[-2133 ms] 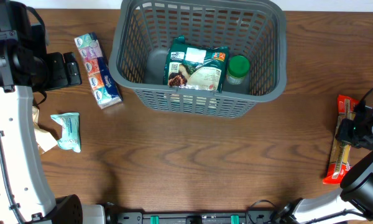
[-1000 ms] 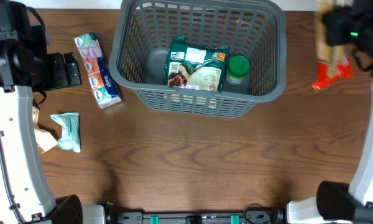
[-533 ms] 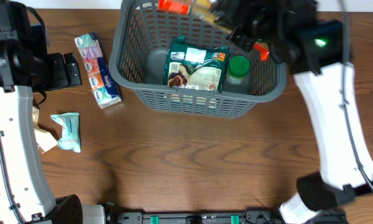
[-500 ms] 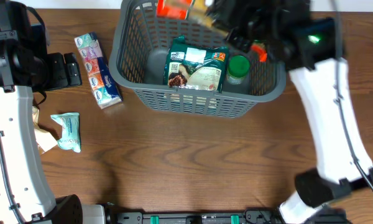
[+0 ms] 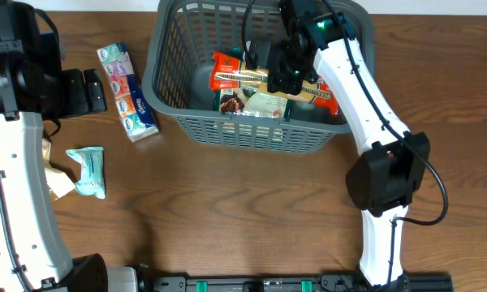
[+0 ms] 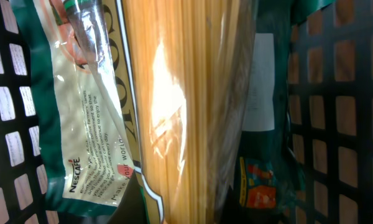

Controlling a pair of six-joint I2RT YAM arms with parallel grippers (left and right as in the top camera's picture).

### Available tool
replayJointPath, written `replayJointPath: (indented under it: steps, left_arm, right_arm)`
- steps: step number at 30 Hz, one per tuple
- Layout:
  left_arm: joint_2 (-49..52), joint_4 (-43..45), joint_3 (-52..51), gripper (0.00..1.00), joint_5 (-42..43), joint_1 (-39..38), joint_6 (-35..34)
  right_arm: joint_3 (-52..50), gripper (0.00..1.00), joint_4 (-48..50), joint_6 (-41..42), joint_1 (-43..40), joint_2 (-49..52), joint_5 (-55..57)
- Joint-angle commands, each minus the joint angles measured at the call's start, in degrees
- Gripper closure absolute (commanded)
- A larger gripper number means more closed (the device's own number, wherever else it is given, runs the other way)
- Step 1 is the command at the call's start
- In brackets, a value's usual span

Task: Pack container
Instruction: 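Lower the spaghetti pack flat into the basket and release, then withdraw the right gripper and reach the left gripper toward the tissues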

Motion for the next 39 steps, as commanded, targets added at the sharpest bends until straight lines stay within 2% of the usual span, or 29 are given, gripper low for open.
replayJointPath:
  steps: [1, 2, 3, 4, 13, 19, 21, 24, 26, 29, 32, 36, 39]
  left_arm:
    - [0.1, -0.2, -0.3, 0.01, 0.0, 0.2, 0.3]
    - [0.1, -0.3, -0.3, 0.01, 0.0, 0.2, 0.3]
    - [0.1, -0.3, -0.3, 0.02, 0.0, 0.2, 0.3]
    - [0.1, -0.3, -0.3, 0.01, 0.0, 0.2, 0.3]
    - [0.1, -0.3, -0.3, 0.01, 0.0, 0.2, 0.3]
    - [0.1, -0.3, -0.3, 0.01, 0.0, 0.2, 0.3]
    - [0.1, -0.3, -0.3, 0.01, 0.0, 0.2, 0.3]
    - [0.1, -0.3, -0.3, 0.01, 0.0, 0.2, -0.1]
    - [0.1, -0.2, -0.3, 0.01, 0.0, 0.2, -1.5]
    - [0.1, 0.7, -0.3, 0.01, 0.0, 0.2, -4.7]
    - [0.4, 2.6, -0.2, 0.01, 1.4, 0.2, -7.6]
    - [3.5, 6.7, -0.2, 0.01, 8.1, 0.2, -9.0]
    - [7.7, 11.2, 0.2, 0.01, 10.0, 0.2, -11.3]
  right_arm:
    - [1.8, 0.75, 0.6, -1.0, 0.6, -1.9, -2.8]
    - [1.8, 0.5, 0.6, -0.8, 0.6, -1.9, -2.9]
    - [1.8, 0.16, 0.6, 0.1, 0.6, -1.9, -2.9]
    - [1.8, 0.02, 0.6, 1.7, 0.6, -2.0, -2.9]
    - [4.2, 0.01, 1.0, 13.3, 0.6, -4.6, -3.5]
    - [17.0, 0.01, 1.9, 16.3, 0.5, -11.3, -7.3]
    - [21.7, 0.01, 4.7, 21.7, -0.1, -14.0, -3.8]
    - [26.3, 0.01, 9.6, 35.9, -3.0, -18.3, 9.2]
    - [27.2, 0.01, 9.2, 45.2, -6.8, -20.9, 17.4]
    - [27.2, 0.01, 1.5, 59.5, -15.2, -23.6, 23.8]
    - [27.1, 0.01, -8.8, 66.8, -24.3, -23.8, 20.0]
    - [24.6, 0.01, -18.4, 67.5, -32.9, -22.3, 12.7]
    - [22.0, 0.01, -21.2, 65.3, -35.5, -20.7, 11.3]
